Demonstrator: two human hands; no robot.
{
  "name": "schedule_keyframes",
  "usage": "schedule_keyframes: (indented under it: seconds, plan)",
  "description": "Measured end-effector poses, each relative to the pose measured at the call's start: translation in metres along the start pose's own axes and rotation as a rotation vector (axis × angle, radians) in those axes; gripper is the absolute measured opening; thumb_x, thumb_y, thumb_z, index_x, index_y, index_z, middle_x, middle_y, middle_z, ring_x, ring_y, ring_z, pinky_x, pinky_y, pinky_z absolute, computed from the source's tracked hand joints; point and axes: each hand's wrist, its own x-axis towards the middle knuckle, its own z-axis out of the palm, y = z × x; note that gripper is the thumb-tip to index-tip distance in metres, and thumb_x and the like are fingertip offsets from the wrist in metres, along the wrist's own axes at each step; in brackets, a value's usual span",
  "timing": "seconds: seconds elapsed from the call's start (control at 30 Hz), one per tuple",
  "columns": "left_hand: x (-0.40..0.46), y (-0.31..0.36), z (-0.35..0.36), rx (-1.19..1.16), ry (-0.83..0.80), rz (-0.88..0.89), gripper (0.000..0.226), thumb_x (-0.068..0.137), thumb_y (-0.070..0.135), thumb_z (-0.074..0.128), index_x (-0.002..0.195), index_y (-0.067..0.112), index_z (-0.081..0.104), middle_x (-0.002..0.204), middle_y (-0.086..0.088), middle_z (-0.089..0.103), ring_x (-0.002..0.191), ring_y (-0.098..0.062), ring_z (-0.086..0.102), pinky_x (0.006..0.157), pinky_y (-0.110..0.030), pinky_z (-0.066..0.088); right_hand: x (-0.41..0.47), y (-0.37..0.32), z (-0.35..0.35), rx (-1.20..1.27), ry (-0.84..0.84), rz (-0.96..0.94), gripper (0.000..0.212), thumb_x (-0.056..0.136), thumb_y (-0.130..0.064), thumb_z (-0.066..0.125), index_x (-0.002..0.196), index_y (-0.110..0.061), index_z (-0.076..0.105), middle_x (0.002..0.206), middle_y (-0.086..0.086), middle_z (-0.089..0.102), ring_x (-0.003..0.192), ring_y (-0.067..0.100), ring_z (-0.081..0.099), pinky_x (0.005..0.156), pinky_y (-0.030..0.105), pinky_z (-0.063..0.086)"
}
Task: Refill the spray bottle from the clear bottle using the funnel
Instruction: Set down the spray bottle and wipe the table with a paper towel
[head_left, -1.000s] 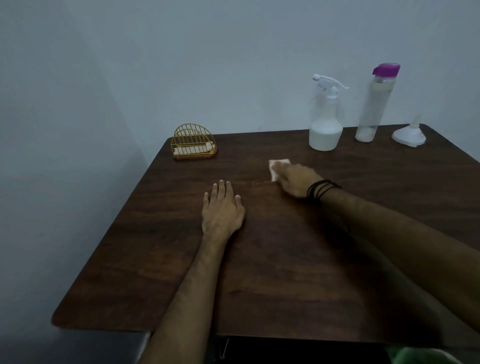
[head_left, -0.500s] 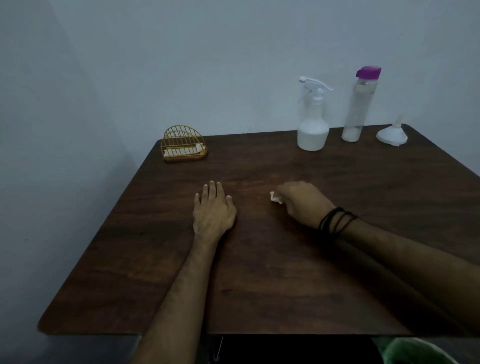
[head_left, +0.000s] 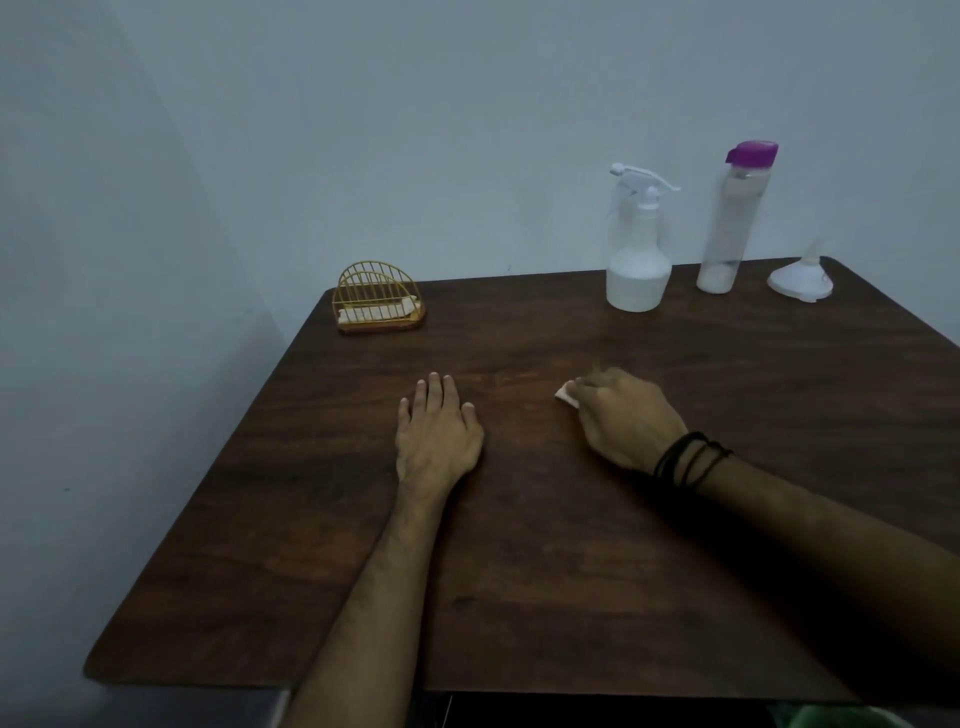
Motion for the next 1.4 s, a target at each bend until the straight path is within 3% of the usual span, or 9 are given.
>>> schedule_keyframes:
  seconds: [0.07,0.17,0.3,0.43,0.67,0.97,1.13,1.23,1.4]
  plan:
    - [0.001,-0.001,0.002,0.0,-0.003,-0.005,0.06,0.107,0.037,0.02,0.16,0.009,0.013,0.168,-0.008,0.009,0.155,-0.023,0.005,0.125,-0.044,0.005,-0.013,-0.023,0.0,0.073,0.017,-0.053,0.036,0.096,-0.037,0.047,0.125,-0.02,0.061,0.129,0.001,0.063,0.112,0.025,0.061,0.084,0.038,0.053]
    - [0.003,-0.002,0.003,-0.003,-0.012,-0.01,0.06,0.107,0.037,0.019,0.16,0.01,0.012,0.168,-0.008,0.007,0.155,-0.022,0.003,0.125,-0.044,0.004,0.003,-0.029,0.005,0.065,-0.054,-0.114,0.029,0.094,-0.02,0.052,0.12,-0.023,0.064,0.122,-0.001,0.066,0.107,0.022,0.063,0.081,0.033,0.05]
    - [0.001,-0.003,0.002,-0.014,-0.024,-0.003,0.06,0.107,0.038,0.019,0.16,0.011,0.011,0.168,-0.007,0.006,0.155,-0.021,0.002,0.126,-0.043,0.004,0.062,0.002,0.007,0.061,-0.196,0.015,0.036,0.091,-0.008,0.059,0.122,-0.025,0.065,0.122,0.002,0.066,0.112,0.02,0.06,0.096,0.036,0.051]
    - [0.001,-0.003,0.001,-0.016,-0.01,-0.001,0.06,0.107,0.037,0.02,0.16,0.011,0.013,0.168,-0.007,0.008,0.155,-0.022,0.003,0.126,-0.044,0.005,0.081,0.006,0.014,0.058,-0.107,0.087,0.038,0.093,-0.005,0.057,0.126,-0.02,0.066,0.12,0.009,0.065,0.112,0.023,0.054,0.095,0.035,0.049]
    - [0.004,-0.004,0.008,0.005,0.014,-0.003,0.06,0.106,0.037,0.02,0.16,0.011,0.013,0.168,-0.007,0.008,0.155,-0.022,0.004,0.125,-0.043,0.005,0.035,-0.048,0.021,0.14,-0.067,-0.29,0.037,0.088,-0.004,0.057,0.118,-0.021,0.069,0.115,0.0,0.066,0.102,0.02,0.053,0.081,0.034,0.05]
    - [0.005,-0.002,0.006,0.0,0.015,-0.013,0.06,0.106,0.037,0.02,0.16,0.012,0.013,0.168,-0.006,0.008,0.155,-0.021,0.004,0.125,-0.043,0.004,0.124,-0.034,0.023,0.089,-0.091,0.027,0.026,0.088,-0.002,0.062,0.11,-0.01,0.072,0.115,0.01,0.059,0.106,0.028,0.058,0.09,0.039,0.052]
    - [0.004,-0.005,0.007,0.004,0.012,-0.001,0.06,0.106,0.037,0.021,0.16,0.012,0.014,0.168,-0.006,0.009,0.155,-0.021,0.005,0.125,-0.044,0.006,0.091,-0.073,0.031,0.189,-0.108,-0.187,0.029,0.086,-0.007,0.065,0.109,-0.021,0.073,0.107,0.002,0.06,0.102,0.021,0.056,0.083,0.039,0.052]
    - [0.005,-0.005,0.007,0.006,-0.003,-0.001,0.06,0.106,0.037,0.02,0.16,0.012,0.013,0.168,-0.006,0.008,0.155,-0.021,0.004,0.125,-0.044,0.006,0.07,-0.055,0.026,0.196,-0.121,-0.28,0.028,0.088,-0.01,0.063,0.109,-0.026,0.072,0.1,-0.004,0.056,0.095,0.015,0.053,0.077,0.033,0.049]
    - [0.001,-0.004,0.004,0.002,-0.012,0.002,0.06,0.107,0.037,0.019,0.16,0.011,0.012,0.168,-0.007,0.007,0.155,-0.022,0.004,0.125,-0.044,0.006,0.076,0.055,-0.001,0.057,-0.14,0.059,0.031,0.088,-0.009,0.064,0.116,-0.023,0.071,0.108,0.001,0.058,0.104,0.023,0.058,0.086,0.031,0.044]
